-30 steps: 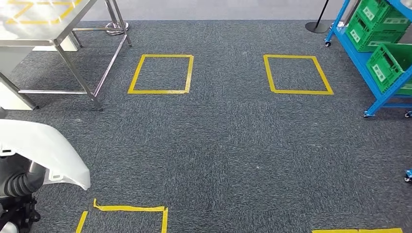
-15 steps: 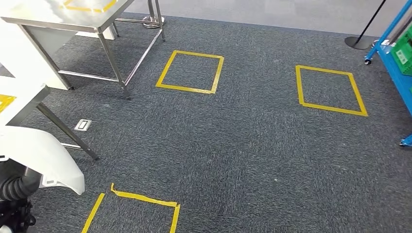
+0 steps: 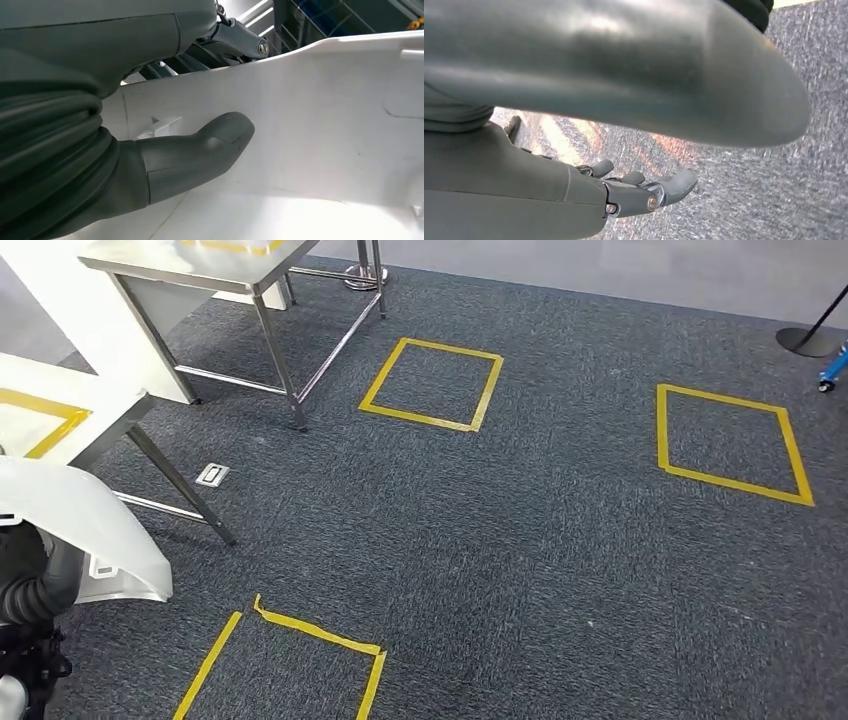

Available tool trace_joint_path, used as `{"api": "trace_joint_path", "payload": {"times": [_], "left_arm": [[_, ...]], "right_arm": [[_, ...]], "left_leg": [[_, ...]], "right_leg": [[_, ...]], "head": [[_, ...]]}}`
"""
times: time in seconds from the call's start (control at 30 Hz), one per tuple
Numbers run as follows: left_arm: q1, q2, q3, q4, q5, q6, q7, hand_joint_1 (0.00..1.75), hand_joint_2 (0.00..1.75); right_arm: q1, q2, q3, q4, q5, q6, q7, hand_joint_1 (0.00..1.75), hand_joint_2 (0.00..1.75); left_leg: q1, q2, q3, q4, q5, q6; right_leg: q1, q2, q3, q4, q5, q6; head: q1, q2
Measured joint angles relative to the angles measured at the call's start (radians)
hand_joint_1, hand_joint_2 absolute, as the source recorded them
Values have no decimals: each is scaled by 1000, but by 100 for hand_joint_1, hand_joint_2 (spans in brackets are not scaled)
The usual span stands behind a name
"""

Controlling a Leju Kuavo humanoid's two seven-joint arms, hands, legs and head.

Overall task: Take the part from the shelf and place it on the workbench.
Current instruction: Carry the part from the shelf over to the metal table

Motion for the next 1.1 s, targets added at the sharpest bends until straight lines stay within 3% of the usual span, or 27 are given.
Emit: {"api": "trace_joint_path", "payload": {"times": [0.03, 0.1, 0.17, 0.23, 0.3, 0.33, 0.37, 0.43, 0.5, 0.57, 0.63, 0.7, 0.77, 0.83, 0.87, 0.9, 1.0, 1.07, 1.1], "left_arm": [[-1, 1, 0, 1, 1, 0, 0, 175, 175], [-1, 5, 0, 4, 2, 1, -1, 175, 175], [0, 12, 2, 6, 7, 1, -2, 175, 175], [2, 16, 5, 7, 13, 1, -4, 175, 175], [6, 17, 5, 7, 17, 0, -3, 175, 175], [8, 16, 5, 7, 17, -1, -1, 175, 175], [10, 15, 5, 7, 17, -3, 2, 175, 175], [11, 14, 5, 7, 16, -5, 7, 175, 175], [11, 13, 5, 7, 15, -5, 9, 175, 175], [12, 12, 4, 7, 15, -4, 10, 175, 175], [24, 15, 6, 2, 16, 2, 7, 175, 175], [49, 19, 12, -15, 15, 11, -1, 175, 175], [76, 17, 16, -37, 4, 18, -9, 175, 175], [100, 8, 16, -54, -15, 21, -4, 175, 175], [109, 2, 15, -62, -23, 22, 2, 175, 175], [114, -4, 14, -71, -30, 24, 10, 175, 175], [124, -12, 14, -106, -41, 31, 23, 175, 175], [137, -15, 17, -127, -45, 33, 25, 175, 175], [142, -17, 19, -133, -47, 33, 26, 175, 175]], "right_arm": [[0, 1, -1, 0, 0, 0, 1, 0, 0], [-1, 2, -3, 0, 0, 0, -1, 0, 0], [-2, 2, -3, 0, 0, 0, -4, 0, 0], [-1, 2, -4, 0, 2, 0, -1, 0, 0], [1, 2, -4, 0, 4, -1, 10, 0, 0], [1, 2, -4, 0, 5, -1, 14, 0, 0], [1, 2, -4, 0, 5, -2, 16, 0, 0], [0, 2, -4, 0, 5, -2, 16, 0, 0], [-1, 1, -4, 0, 5, -2, 13, 0, 0], [-1, 1, -4, 0, 9, -2, 5, 0, 0], [-3, 1, -3, 0, 22, 0, -1, 0, 0], [-5, 1, -2, 0, 39, 2, 5, 0, 0], [-2, 0, -1, 0, 47, 2, 10, 0, 0], [0, 0, -1, 0, 48, 0, 8, 0, 0], [0, 0, -1, 0, 50, -1, 9, 0, 0], [0, 0, -1, 0, 52, -1, 11, 0, 0], [-1, 0, 0, 0, 53, -2, 22, 0, 0], [-1, 1, 0, 0, 52, -4, 29, 0, 0], [-1, 1, 0, 0, 52, -4, 31, 0, 0]], "left_leg": [[-2, 6, 11, -24, 4, 7], [-5, -12, 9, -28, 6, 22], [-1, -31, 10, -32, 12, 34], [3, -47, 11, -36, 17, 43], [3, -65, 9, -34, 18, 46], [3, -76, 8, -33, 18, 47], [3, -87, 7, -31, 18, 46], [4, -111, 7, -28, 16, 44], [3, -131, 4, -24, 15, 36], [3, -148, 0, -25, 16, 23], [6, -158, -3, -29, 18, 9], [4, -127, -17, 1, -5, -1], [2, -77, -64, 104, -67, -8], [5, -59, -119, 218, -114, -14], [6, -56, -128, 236, -113, -16], [7, -52, -116, 214, -92, -17], [6, -7, -17, 25, -9, -9], [3, 9, 12, -31, 6, 7], [1, -2, 9, -29, 8, 15]], "right_leg": [[2, -7, 2, 1, -2, 5], [3, -23, 5, 0, -5, 17], [-2, -8, 2, 15, -17, 29], [-6, 40, -37, 101, -67, 39], [-7, 67, -103, 235, -125, 43], [-6, 71, -127, 277, -132, 43], [-6, 72, -132, 279, -119, 42], [-7, 87, -88, 172, -47, 36], [-8, 119, -33, 47, 1, 31], [-5, 128, -15, 8, 4, 27], [-4, 110, -10, 0, 10, 16], [-9, 92, -2, -12, 16, 2], [-8, 74, 1, -18, 18, -7], [-7, 53, 0, -18, 16, -9], [-6, 41, 0, -17, 15, -8], [-7, 30, 1, -17, 14, -7], [-4, 3, 6, -11, 6, 5], [0, -11, 10, -8, 1, 17], [1, -18, 13, -8, 0, 23]], "head": [[1, 0], [2, 0], [2, 0], [5, 0], [7, 0], [7, 0], [7, 0], [7, 0], [7, 0], [6, 0], [6, 0], [2, 0], [-4, 0], [-5, 0], [-5, 0], [-5, 0], [-5, 0], [-3, 0], [-2, 0]]}}
